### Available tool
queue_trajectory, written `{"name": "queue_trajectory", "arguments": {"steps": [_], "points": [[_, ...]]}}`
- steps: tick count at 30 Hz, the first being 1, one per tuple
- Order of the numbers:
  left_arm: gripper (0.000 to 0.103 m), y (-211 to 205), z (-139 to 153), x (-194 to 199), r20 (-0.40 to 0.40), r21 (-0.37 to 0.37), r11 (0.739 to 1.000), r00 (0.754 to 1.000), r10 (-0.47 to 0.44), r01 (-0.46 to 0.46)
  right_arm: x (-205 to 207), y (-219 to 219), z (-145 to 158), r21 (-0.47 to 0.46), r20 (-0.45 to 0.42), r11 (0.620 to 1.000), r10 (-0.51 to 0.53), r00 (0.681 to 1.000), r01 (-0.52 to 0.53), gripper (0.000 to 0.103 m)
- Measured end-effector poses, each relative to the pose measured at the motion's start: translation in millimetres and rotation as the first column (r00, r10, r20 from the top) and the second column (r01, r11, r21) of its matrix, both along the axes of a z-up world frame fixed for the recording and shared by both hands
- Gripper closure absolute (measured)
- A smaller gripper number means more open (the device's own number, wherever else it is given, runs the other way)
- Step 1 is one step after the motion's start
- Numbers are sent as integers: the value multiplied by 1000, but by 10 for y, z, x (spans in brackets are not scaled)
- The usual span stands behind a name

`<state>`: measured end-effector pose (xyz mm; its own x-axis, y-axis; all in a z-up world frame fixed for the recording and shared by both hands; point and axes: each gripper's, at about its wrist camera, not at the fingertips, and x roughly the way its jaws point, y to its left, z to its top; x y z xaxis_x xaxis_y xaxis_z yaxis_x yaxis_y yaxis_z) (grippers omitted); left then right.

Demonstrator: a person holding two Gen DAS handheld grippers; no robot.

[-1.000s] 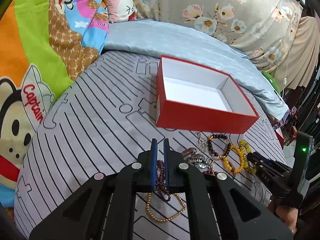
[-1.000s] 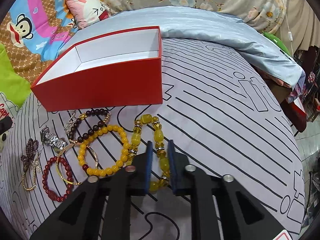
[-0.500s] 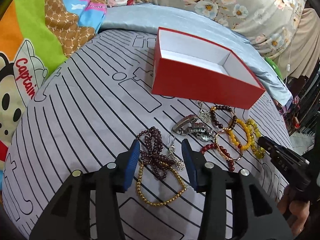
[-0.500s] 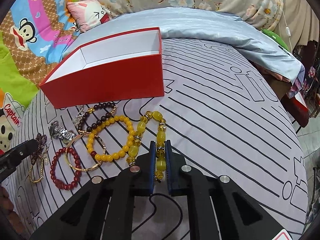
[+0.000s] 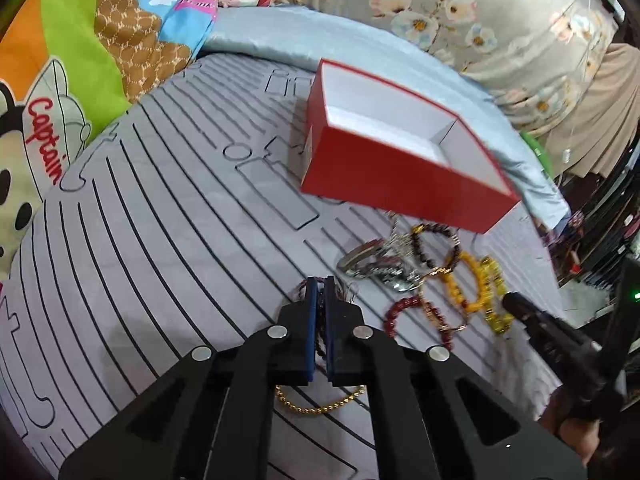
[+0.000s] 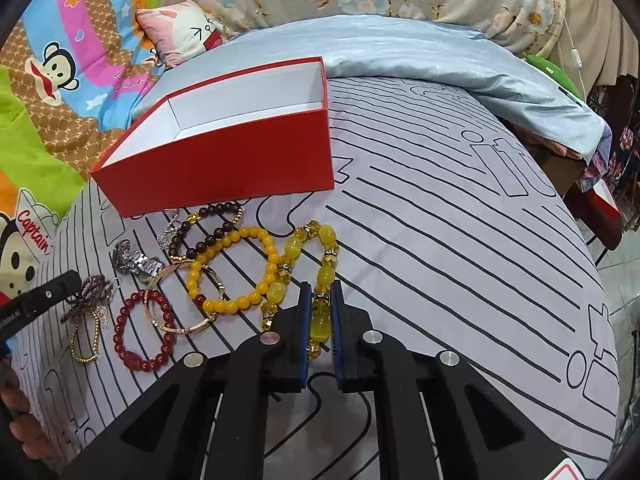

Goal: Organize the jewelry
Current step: 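Carry both held bracelets up and over into the red box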

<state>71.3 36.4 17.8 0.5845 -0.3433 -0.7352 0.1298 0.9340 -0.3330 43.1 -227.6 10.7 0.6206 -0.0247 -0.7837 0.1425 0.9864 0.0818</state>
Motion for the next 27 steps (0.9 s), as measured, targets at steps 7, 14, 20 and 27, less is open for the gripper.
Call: {"name": "queue_trajectory", "arguments": {"steps": [7,14,20,27], "points": [[100,31,344,-82,68,-23,1000,998,-15,17,-74,13,139,9,30,1000,9,999,-10,94],[100,-4,679,-91,116,-8,999,993,-34,35,-126,16,388,6,78,1000,30,997,-30,94],[100,-106,954,32,144,18,998,987,-66,64,-65,4,714,12,125,998,66,990,-68,94],[100,-246,1240,431,186,37,995,978,-97,92,216,-47,1132,29,188,992,112,976,-120,94]]}}
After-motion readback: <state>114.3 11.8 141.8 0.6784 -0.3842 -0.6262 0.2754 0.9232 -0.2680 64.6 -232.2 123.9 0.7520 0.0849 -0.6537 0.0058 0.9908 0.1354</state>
